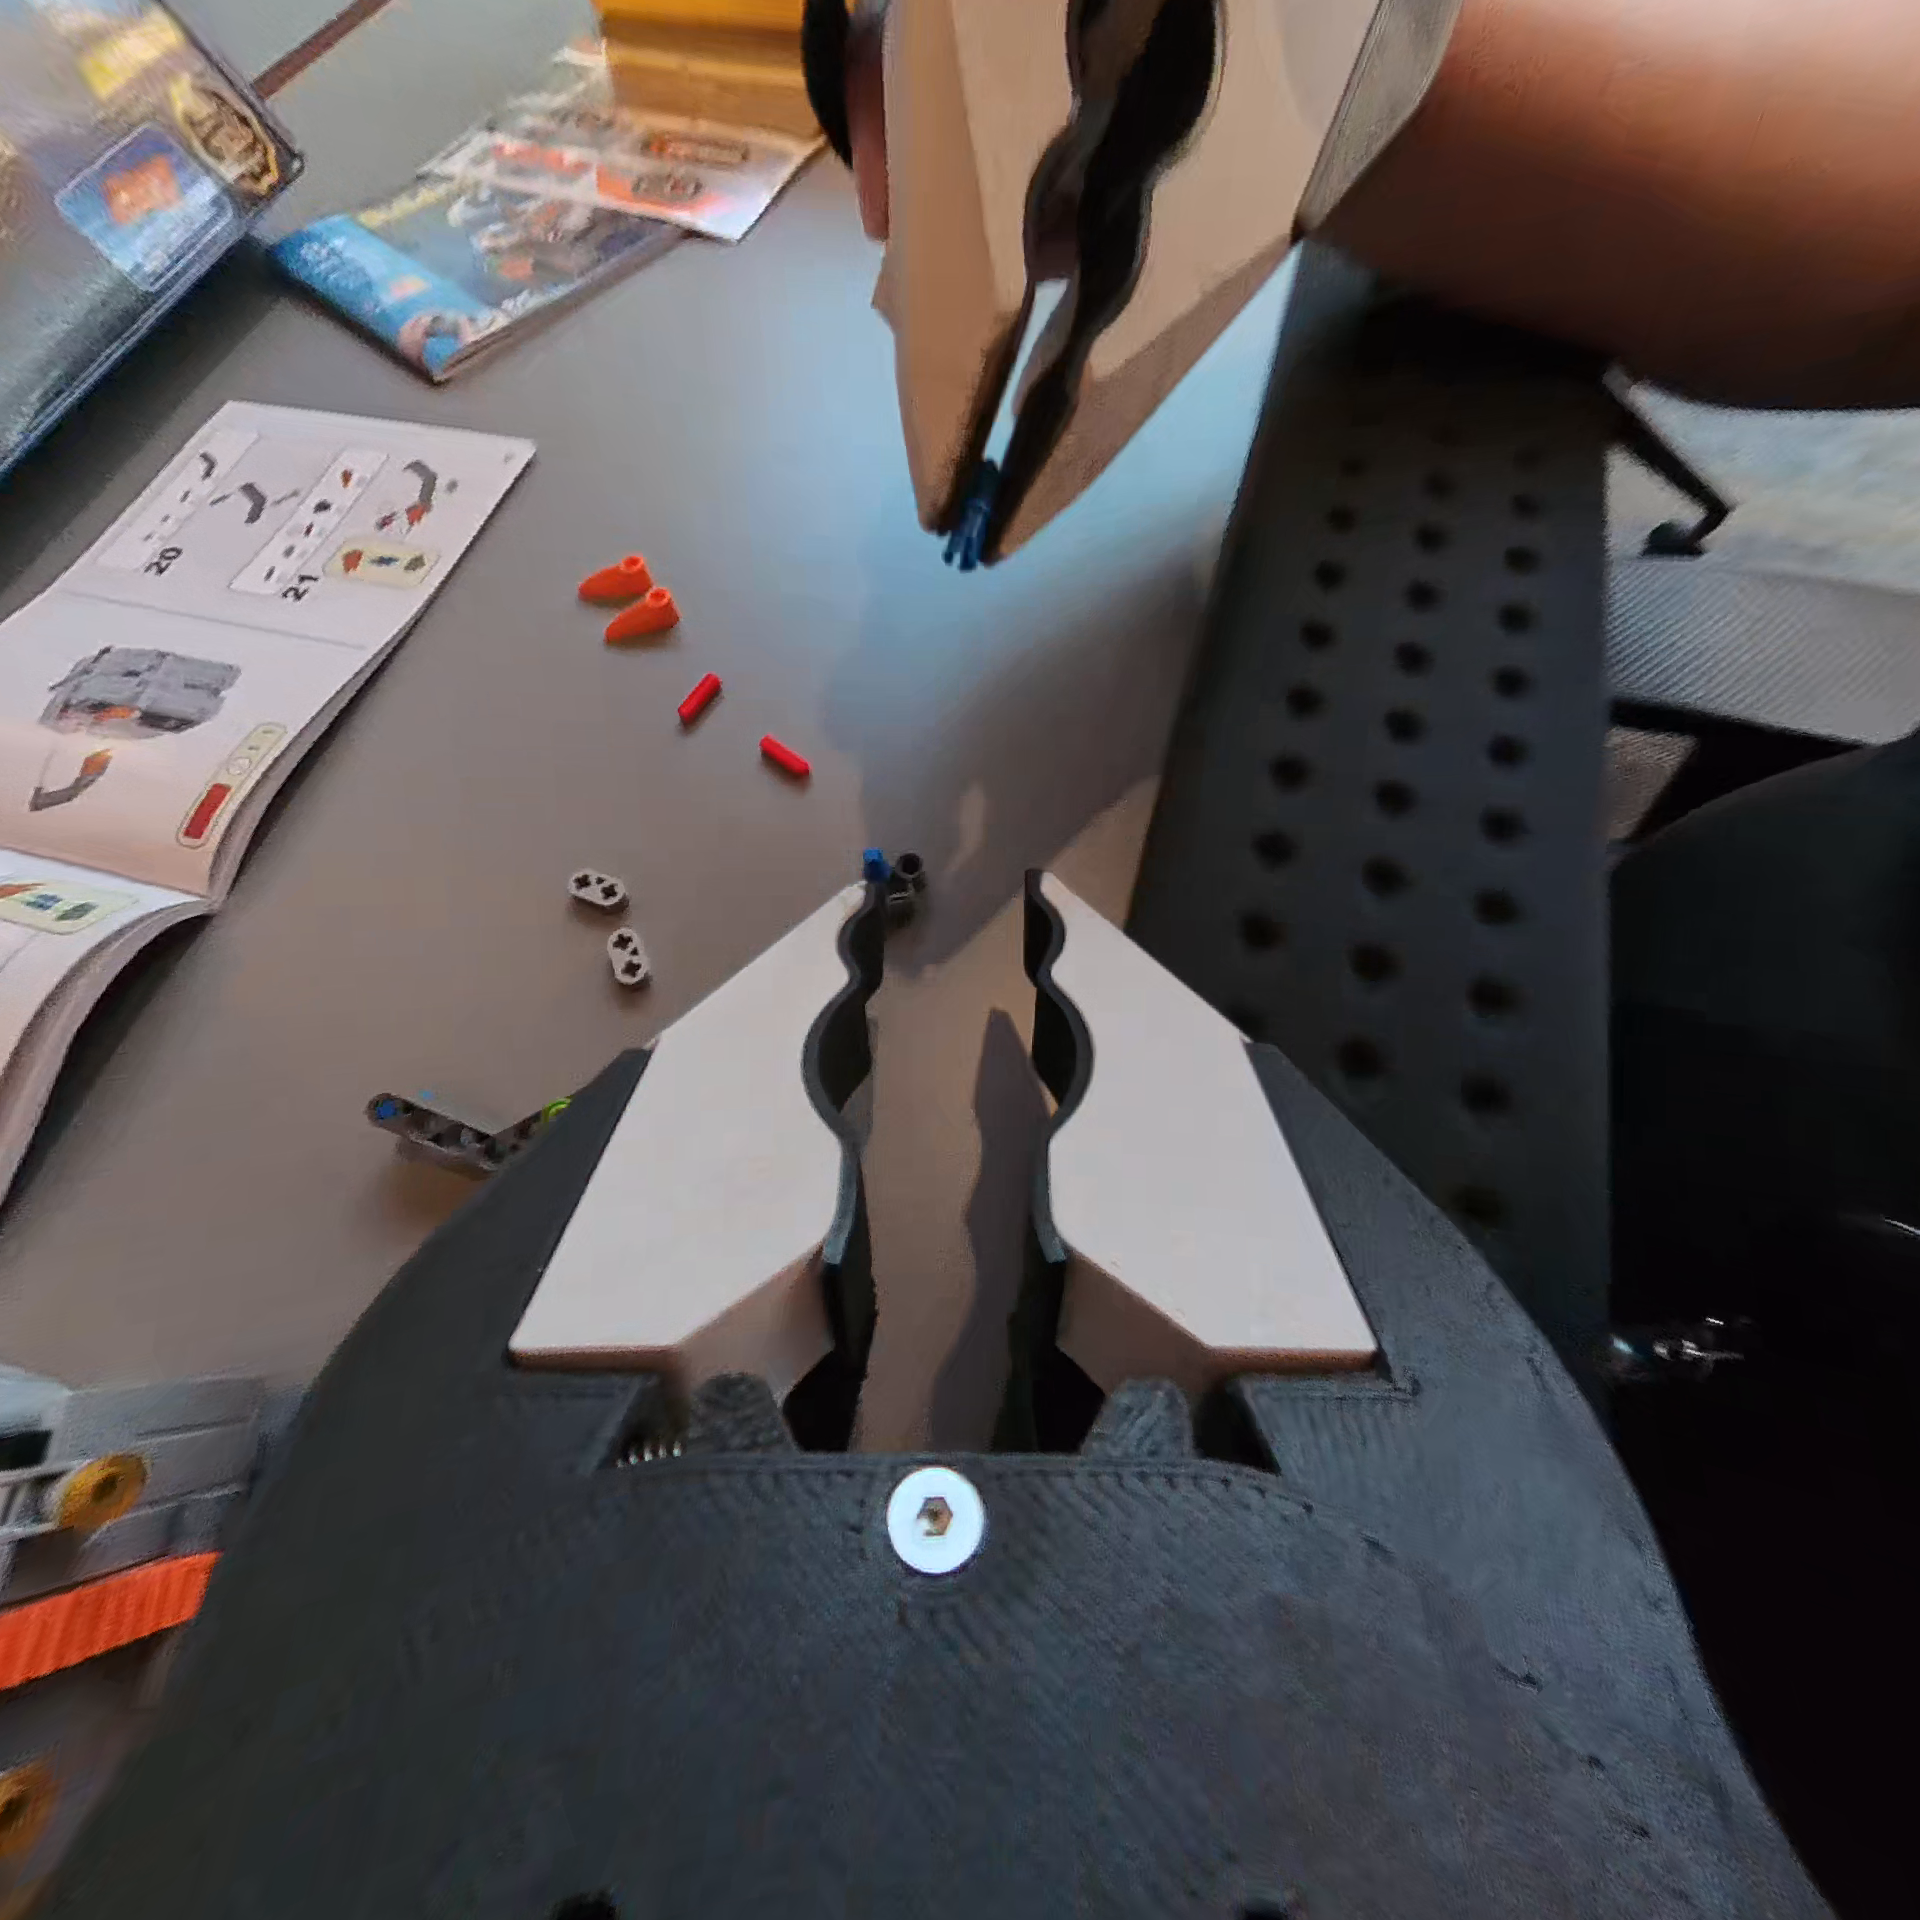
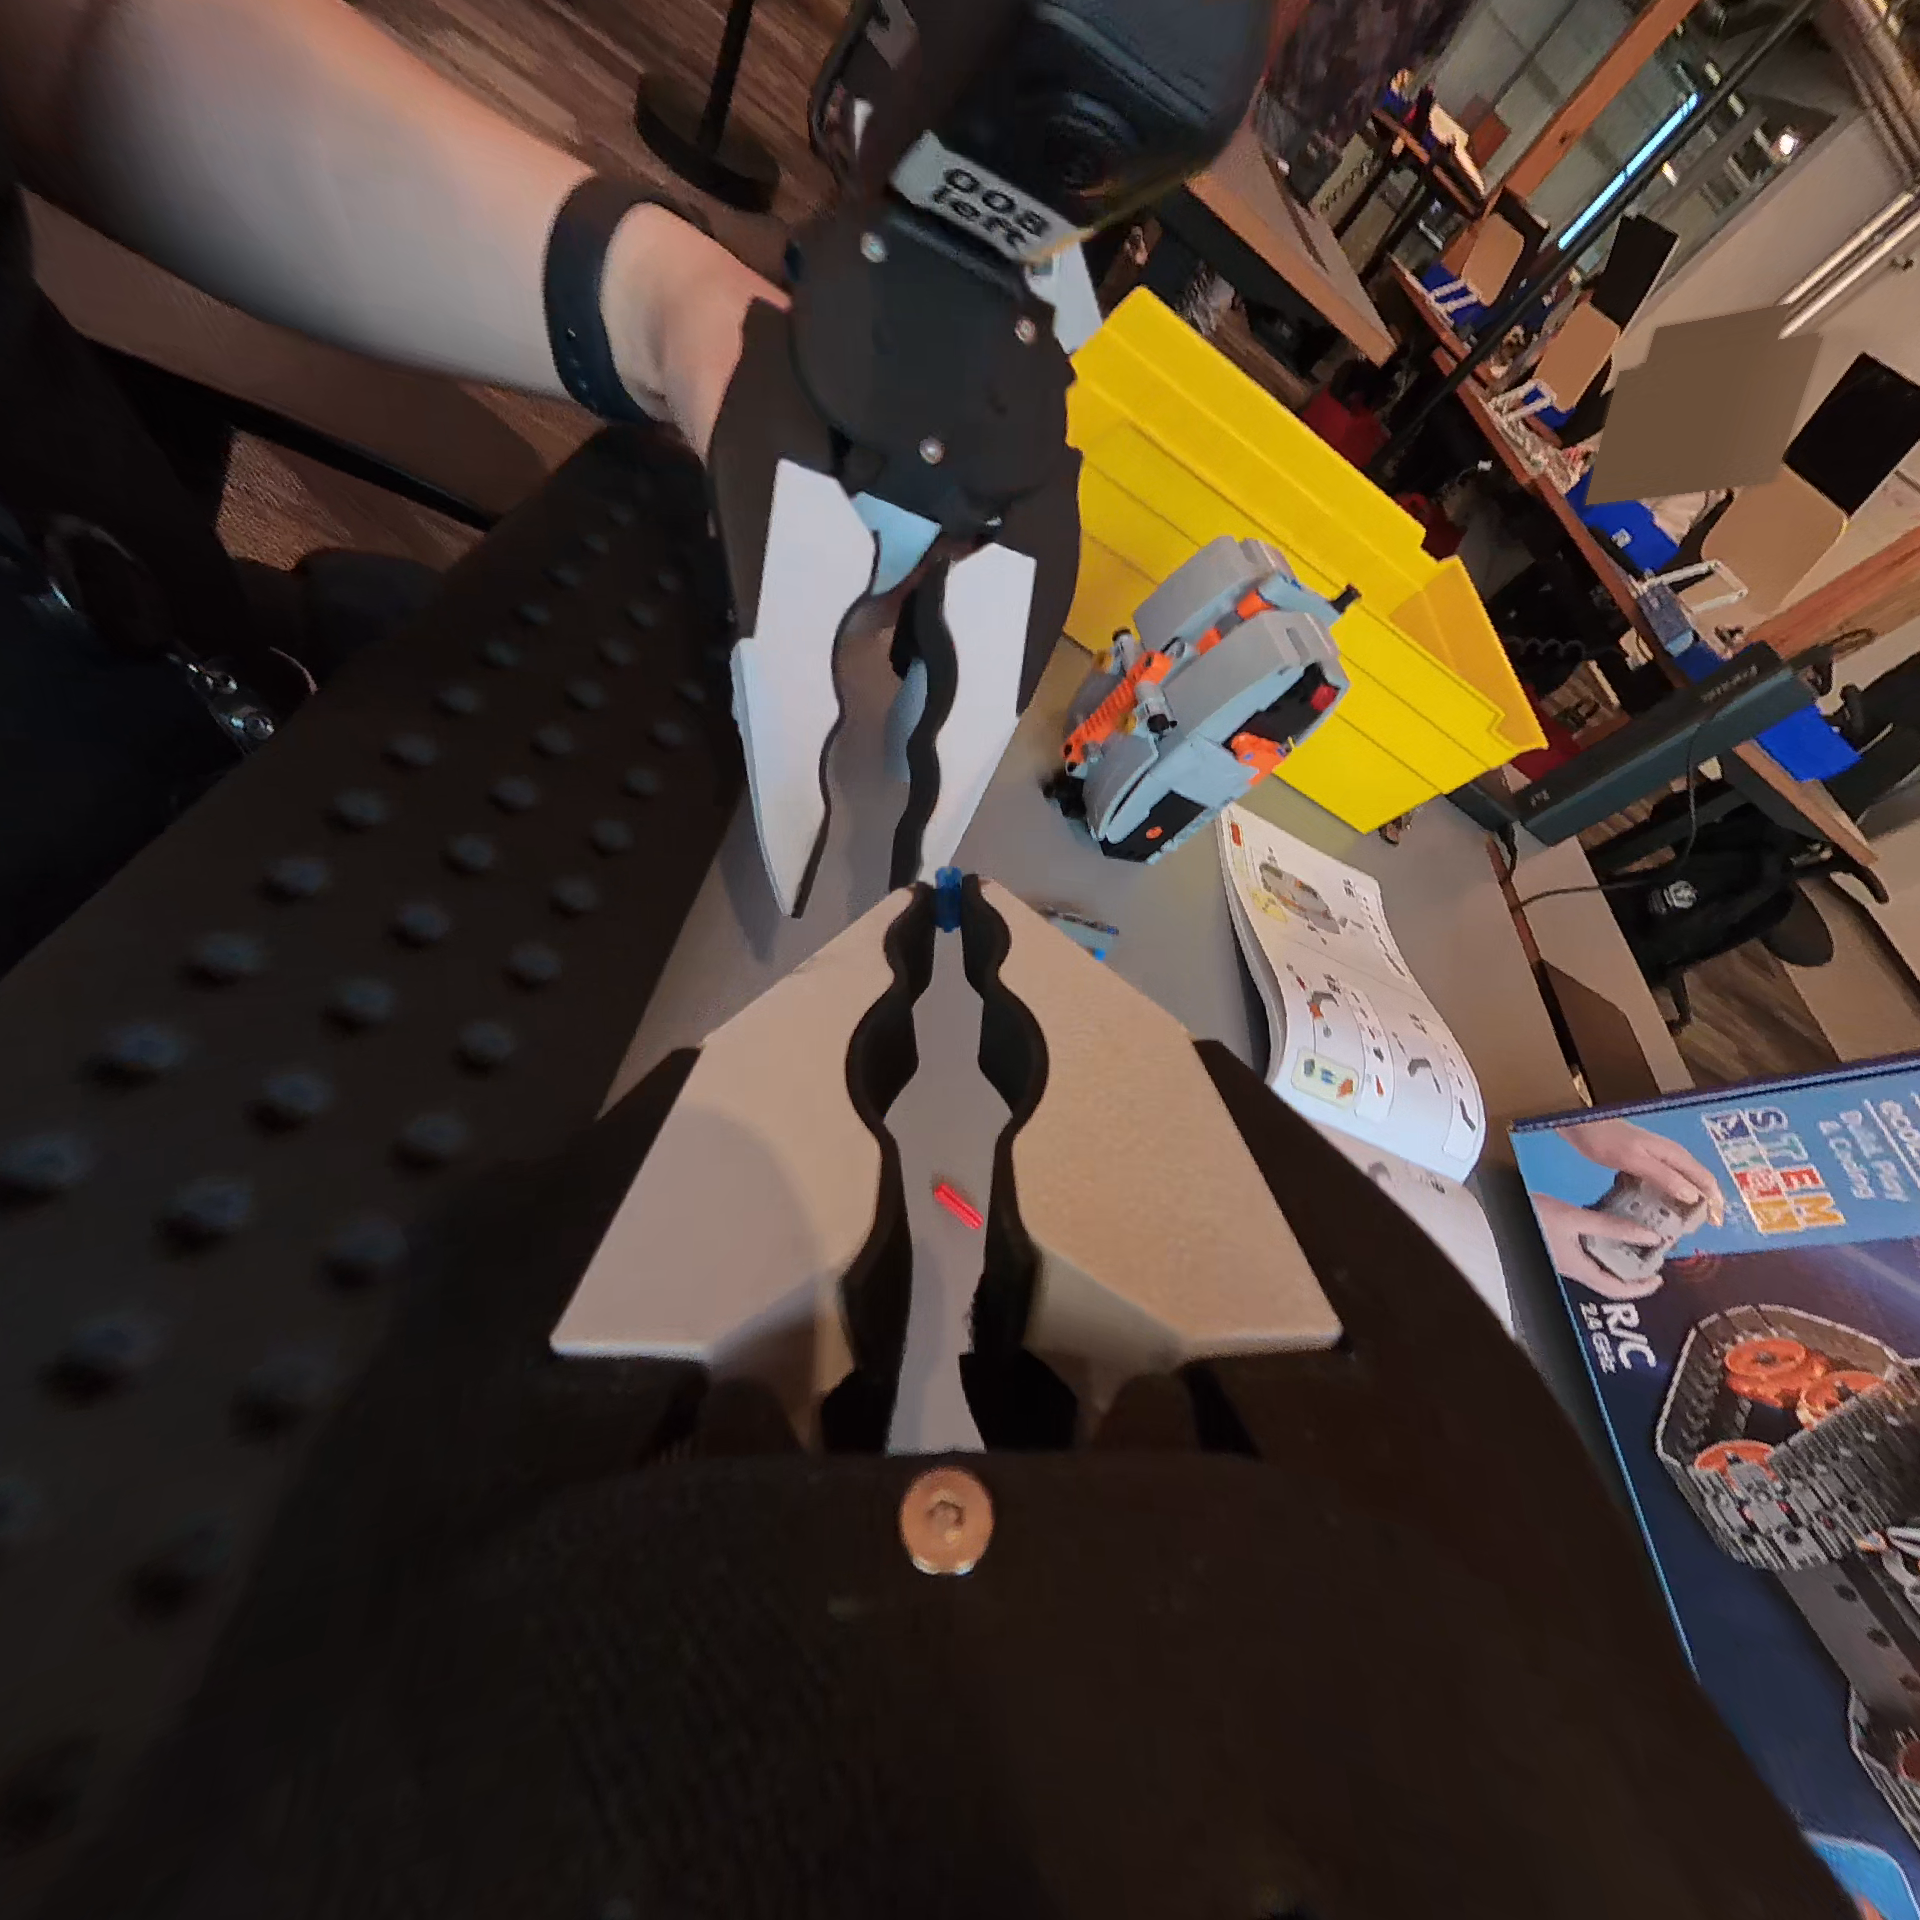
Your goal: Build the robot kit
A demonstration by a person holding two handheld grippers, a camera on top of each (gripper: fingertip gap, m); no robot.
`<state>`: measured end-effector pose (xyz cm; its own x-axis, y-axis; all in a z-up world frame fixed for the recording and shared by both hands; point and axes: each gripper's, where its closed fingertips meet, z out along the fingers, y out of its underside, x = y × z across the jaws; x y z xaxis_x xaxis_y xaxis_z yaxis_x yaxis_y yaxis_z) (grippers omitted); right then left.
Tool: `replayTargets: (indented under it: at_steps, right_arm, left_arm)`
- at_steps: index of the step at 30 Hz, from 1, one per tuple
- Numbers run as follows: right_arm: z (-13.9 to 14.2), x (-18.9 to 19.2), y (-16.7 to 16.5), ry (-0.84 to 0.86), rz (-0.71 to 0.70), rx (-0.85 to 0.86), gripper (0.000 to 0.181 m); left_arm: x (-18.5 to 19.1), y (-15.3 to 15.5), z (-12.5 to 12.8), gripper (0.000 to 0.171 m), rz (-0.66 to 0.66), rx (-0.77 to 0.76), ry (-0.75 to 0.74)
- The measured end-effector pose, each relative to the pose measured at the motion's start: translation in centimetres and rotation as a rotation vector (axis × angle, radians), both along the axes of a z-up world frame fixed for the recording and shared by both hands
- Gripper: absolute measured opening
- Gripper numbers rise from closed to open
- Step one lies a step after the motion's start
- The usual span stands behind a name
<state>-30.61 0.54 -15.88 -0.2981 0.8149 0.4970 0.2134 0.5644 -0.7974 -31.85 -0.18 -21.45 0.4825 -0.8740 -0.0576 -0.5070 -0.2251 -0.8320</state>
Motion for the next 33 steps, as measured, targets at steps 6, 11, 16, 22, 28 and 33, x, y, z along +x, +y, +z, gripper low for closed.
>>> replayTargets:
  at_steps: [6, 11, 16, 22, 28, 33]
  right_arm:
    - [-1.6, 0.2, 1.3, -0.068, -0.047, 0.014, 0.004]
    - [-2.2, 0.3, 1.6, -0.098, -0.057, 0.022, 0.005]
    - [-2.4, 0.4, 1.8, -0.112, -0.064, 0.022, 0.005]
    - [-3.0, 0.5, 1.9, -0.143, -0.067, 0.022, 0.005]
    - [-3.9, 0.3, 1.4, -0.181, -0.056, 0.037, 0.005]
    - [-5.9, -0.3, 1.9, -0.259, -0.103, 0.085, 0.005]
  left_arm:
    - [0.3, 1.6, -1.7, 0.024, 0.049, 0.035, 0.132]
    - [0.1, 2.3, -3.6, 0.02, 0.065, 0.023, 0.23]
    - [0.4, 2.3, -4.0, 0.011, 0.054, -0.006, 0.229]
    - [1.0, 2.4, -4.1, 0.009, 0.03, -0.027, 0.176]
    - [0.7, 2.4, -4.1, 0.006, 0.01, -0.013, 0.185]
    - [-0.2, 2.4, -3.7, 0.006, 0.015, -0.041, 0.297]
